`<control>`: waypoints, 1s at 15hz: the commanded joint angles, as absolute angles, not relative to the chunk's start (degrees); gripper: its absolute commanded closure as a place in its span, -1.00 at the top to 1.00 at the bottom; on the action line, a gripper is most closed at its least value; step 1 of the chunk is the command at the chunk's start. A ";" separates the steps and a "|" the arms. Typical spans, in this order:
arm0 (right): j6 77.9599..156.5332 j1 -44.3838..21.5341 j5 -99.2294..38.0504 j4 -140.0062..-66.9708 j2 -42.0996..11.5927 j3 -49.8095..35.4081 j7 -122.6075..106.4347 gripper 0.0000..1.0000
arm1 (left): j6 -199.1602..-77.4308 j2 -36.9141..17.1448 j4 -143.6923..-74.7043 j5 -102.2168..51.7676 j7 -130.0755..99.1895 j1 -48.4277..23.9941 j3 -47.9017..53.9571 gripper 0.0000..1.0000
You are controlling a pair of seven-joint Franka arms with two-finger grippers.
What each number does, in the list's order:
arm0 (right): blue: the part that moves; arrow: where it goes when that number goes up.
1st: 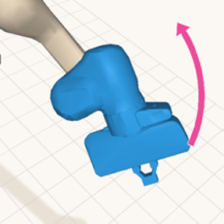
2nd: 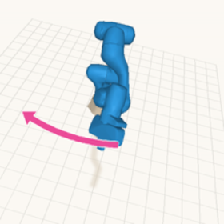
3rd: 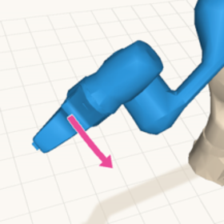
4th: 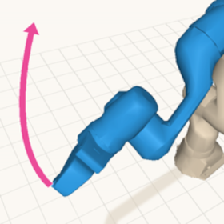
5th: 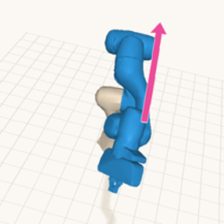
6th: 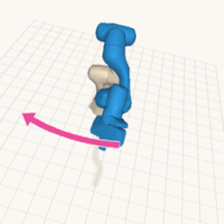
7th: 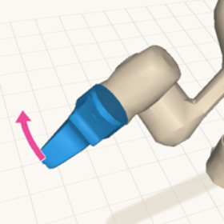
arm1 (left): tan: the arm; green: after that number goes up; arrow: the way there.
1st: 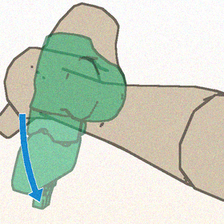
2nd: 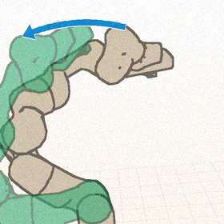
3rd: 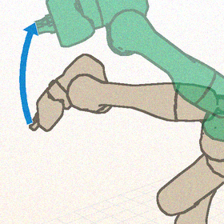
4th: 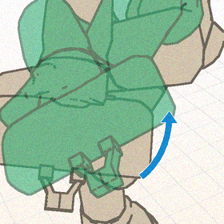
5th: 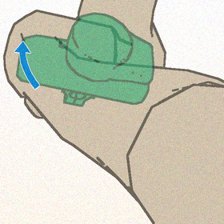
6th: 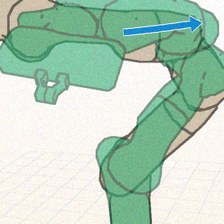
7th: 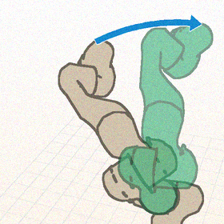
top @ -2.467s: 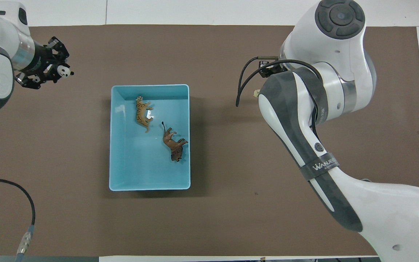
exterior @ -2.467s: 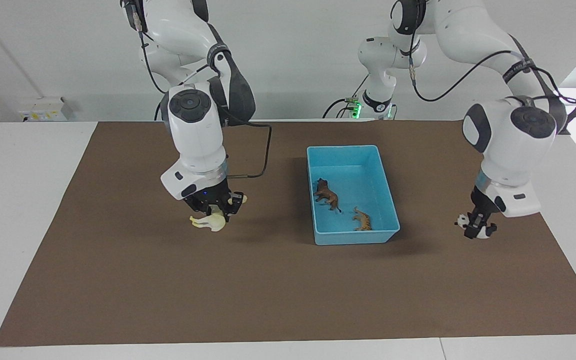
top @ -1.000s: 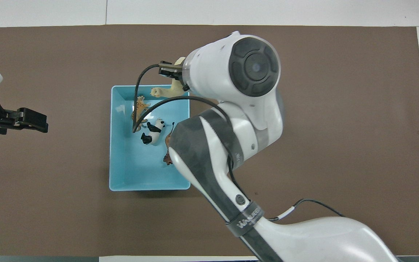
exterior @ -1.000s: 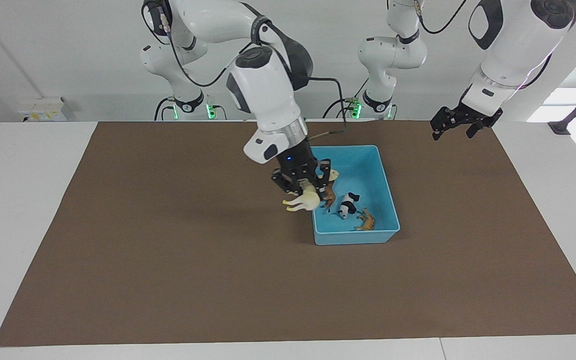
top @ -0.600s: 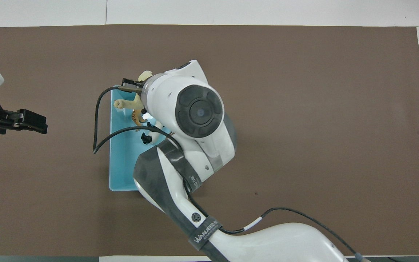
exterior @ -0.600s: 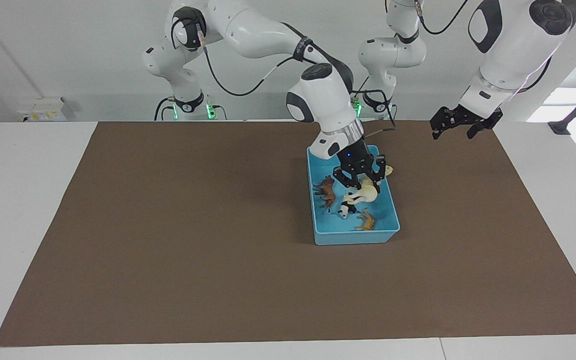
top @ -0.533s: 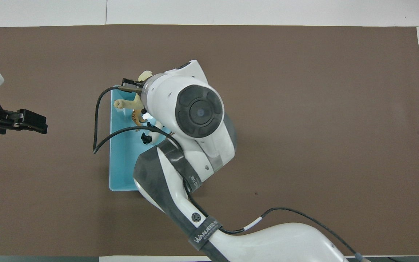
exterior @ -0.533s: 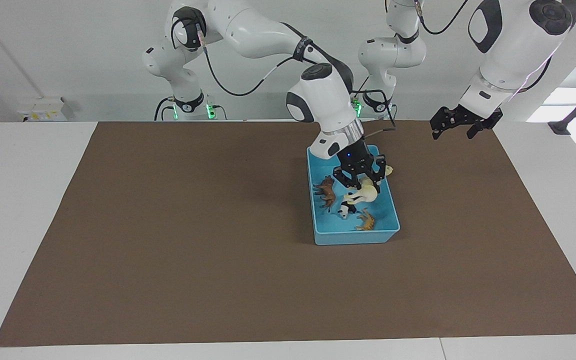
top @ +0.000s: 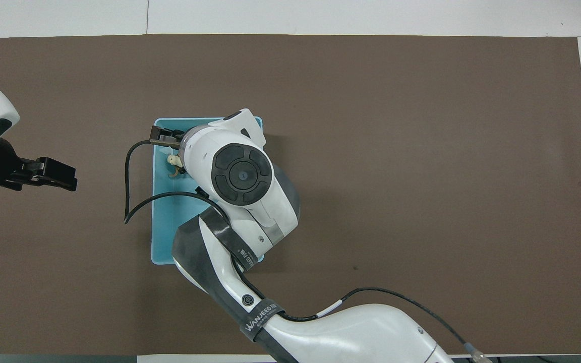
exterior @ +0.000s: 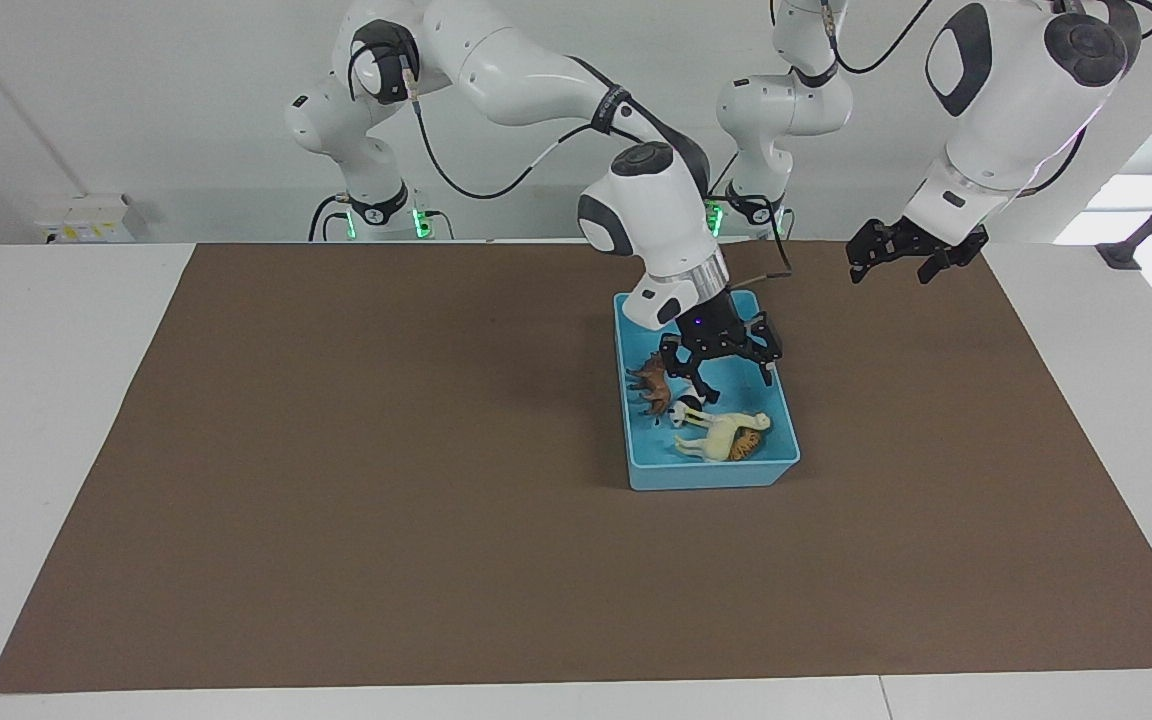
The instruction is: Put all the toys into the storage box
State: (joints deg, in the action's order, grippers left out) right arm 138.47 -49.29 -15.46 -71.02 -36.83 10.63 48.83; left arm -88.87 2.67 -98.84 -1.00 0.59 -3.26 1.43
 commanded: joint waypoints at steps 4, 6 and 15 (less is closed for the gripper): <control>118.68 -43.07 -7.50 -71.54 -24.01 15.64 42.31 1.00 | -91.58 2.20 -99.49 -2.89 1.58 -2.81 1.32 1.00; 115.50 -38.26 -5.71 -71.89 -21.89 16.61 31.26 1.00 | -91.32 1.41 -99.40 -2.73 1.49 -3.16 0.79 1.00; 106.55 -16.80 -6.86 -76.46 -18.81 16.52 4.67 1.00 | -89.65 2.90 -100.55 -2.55 1.58 -2.55 0.79 1.00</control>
